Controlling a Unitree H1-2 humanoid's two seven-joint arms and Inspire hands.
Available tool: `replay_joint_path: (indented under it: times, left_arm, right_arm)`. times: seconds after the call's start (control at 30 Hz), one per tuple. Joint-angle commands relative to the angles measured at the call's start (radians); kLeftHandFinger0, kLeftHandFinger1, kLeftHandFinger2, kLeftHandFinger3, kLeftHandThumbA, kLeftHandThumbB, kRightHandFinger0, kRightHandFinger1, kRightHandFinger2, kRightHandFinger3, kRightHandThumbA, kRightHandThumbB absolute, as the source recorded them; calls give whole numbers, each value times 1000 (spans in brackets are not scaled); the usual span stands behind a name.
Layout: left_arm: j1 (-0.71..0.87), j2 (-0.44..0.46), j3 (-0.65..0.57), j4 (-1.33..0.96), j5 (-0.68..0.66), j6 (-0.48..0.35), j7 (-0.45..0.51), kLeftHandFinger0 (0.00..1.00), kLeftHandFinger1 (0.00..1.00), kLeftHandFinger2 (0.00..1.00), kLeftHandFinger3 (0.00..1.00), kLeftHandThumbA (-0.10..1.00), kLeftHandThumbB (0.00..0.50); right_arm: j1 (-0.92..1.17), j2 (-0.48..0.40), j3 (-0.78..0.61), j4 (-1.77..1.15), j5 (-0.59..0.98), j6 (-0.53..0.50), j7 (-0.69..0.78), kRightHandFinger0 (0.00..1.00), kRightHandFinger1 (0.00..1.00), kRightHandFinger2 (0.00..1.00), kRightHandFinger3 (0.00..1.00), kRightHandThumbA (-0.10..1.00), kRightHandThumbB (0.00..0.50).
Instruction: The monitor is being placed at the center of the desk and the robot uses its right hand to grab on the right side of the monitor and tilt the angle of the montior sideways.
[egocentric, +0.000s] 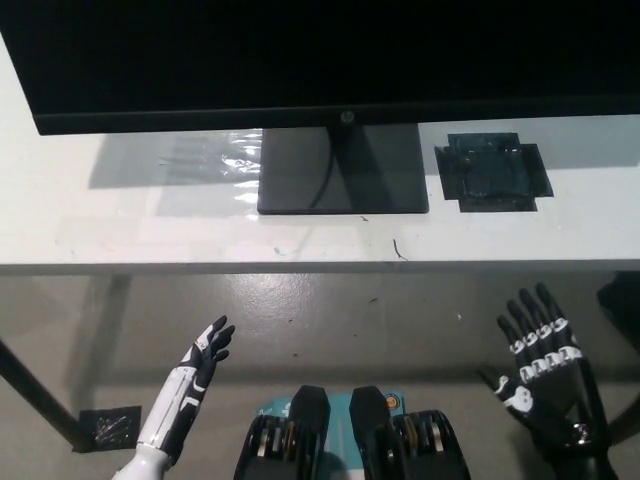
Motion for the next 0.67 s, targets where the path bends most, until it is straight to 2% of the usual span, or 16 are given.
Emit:
replay_joint_path:
  times: [0.0, 0.07, 0.1, 0.17, 0.27, 0.5, 0.53, 0.63]
  left_arm:
    - [-8, 21, -20, 4, 42, -41, 25, 1000, 1000, 1000, 1000, 1000, 353]
    - [-8, 21, -20, 4, 42, -41, 25, 1000, 1000, 1000, 1000, 1000, 353]
    - [-2, 22, -21, 4, 41, -41, 24, 1000, 1000, 1000, 1000, 1000, 348]
    - [7, 26, -24, 12, 46, -41, 24, 1000, 1000, 1000, 1000, 1000, 369]
    - [15, 28, -26, 12, 49, -41, 25, 1000, 1000, 1000, 1000, 1000, 372]
    - [13, 33, -29, 19, 55, -41, 28, 1000, 1000, 1000, 1000, 1000, 381]
    - [13, 31, -27, 19, 52, -41, 26, 1000, 1000, 1000, 1000, 1000, 390]
    - [12, 32, -28, 17, 51, -41, 26, 1000, 1000, 1000, 1000, 1000, 379]
  right_arm:
    - [-90, -77, 129, 213, -508, -322, -219, 1000, 1000, 1000, 1000, 1000, 436]
    - [-91, -82, 139, 215, -512, -322, -233, 1000, 1000, 1000, 1000, 1000, 437]
    - [-86, -81, 148, 223, -517, -322, -241, 1000, 1000, 1000, 1000, 1000, 456]
    - [-80, -76, 165, 240, -525, -322, -252, 1000, 1000, 1000, 1000, 1000, 468]
    - [-74, -82, 185, 242, -532, -322, -277, 1000, 1000, 1000, 1000, 1000, 469]
    - [-78, -100, 221, 249, -533, -322, -322, 1000, 1000, 1000, 1000, 1000, 459]
    - [-79, -102, 224, 249, -534, -322, -333, 1000, 1000, 1000, 1000, 1000, 446]
    - [-82, -108, 233, 248, -529, -322, -346, 1000, 1000, 1000, 1000, 1000, 436]
